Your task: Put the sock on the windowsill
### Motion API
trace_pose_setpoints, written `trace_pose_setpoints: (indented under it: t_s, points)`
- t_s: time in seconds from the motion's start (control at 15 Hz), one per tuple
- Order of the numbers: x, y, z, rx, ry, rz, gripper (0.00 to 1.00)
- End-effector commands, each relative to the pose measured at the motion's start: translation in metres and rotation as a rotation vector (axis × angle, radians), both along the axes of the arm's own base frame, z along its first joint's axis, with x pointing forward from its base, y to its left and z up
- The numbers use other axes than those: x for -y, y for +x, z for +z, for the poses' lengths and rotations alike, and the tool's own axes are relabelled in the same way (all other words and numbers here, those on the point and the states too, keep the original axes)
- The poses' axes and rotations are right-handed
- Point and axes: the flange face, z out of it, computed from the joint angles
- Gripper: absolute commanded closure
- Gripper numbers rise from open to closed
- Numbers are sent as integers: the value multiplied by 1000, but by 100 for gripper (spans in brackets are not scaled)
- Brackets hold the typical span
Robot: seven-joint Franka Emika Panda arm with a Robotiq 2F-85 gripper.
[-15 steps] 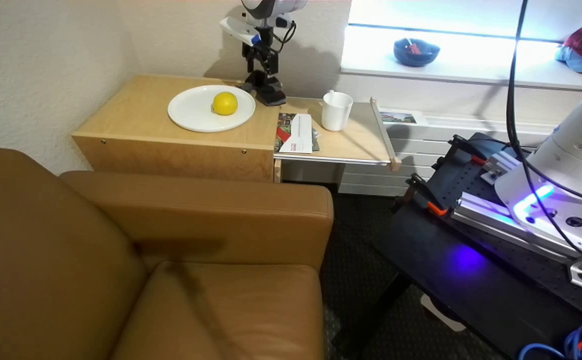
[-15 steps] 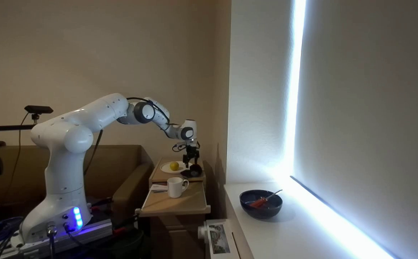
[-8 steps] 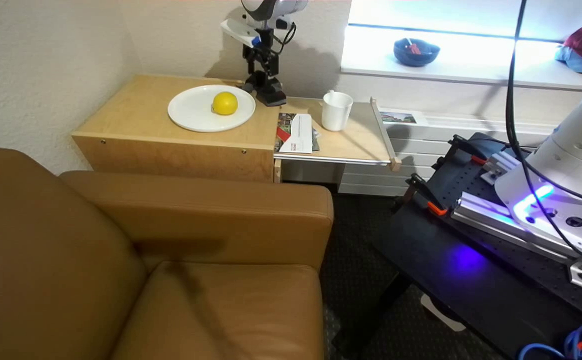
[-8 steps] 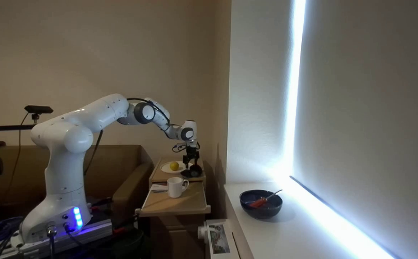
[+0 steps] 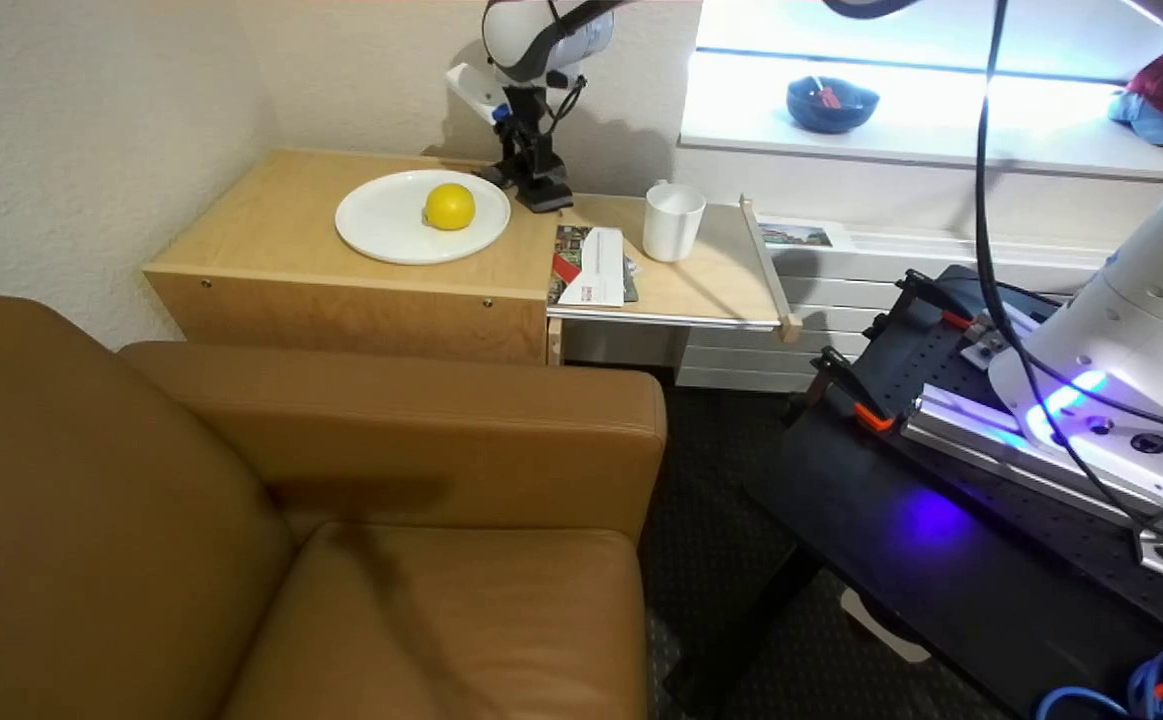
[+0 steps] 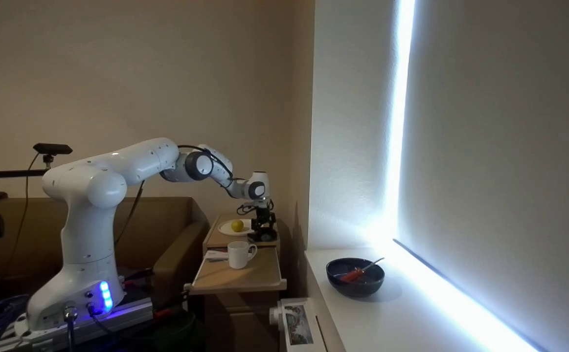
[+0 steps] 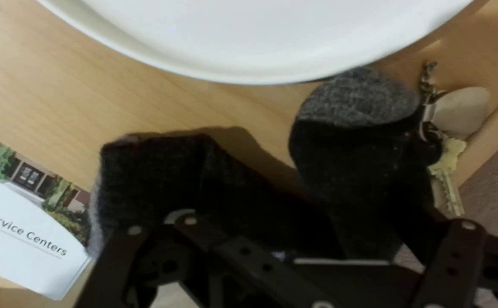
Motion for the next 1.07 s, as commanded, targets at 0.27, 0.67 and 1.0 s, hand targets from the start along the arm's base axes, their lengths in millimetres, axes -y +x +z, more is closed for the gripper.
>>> trace_pose_setpoints:
  t_s: [0.27,0.67,1.0]
  points:
    - [-2,9,-24,4,-42,-77,40]
    - [4,7,-13,-71,-31,-112,84]
    - [19,7,9,-109,-48,-139,100]
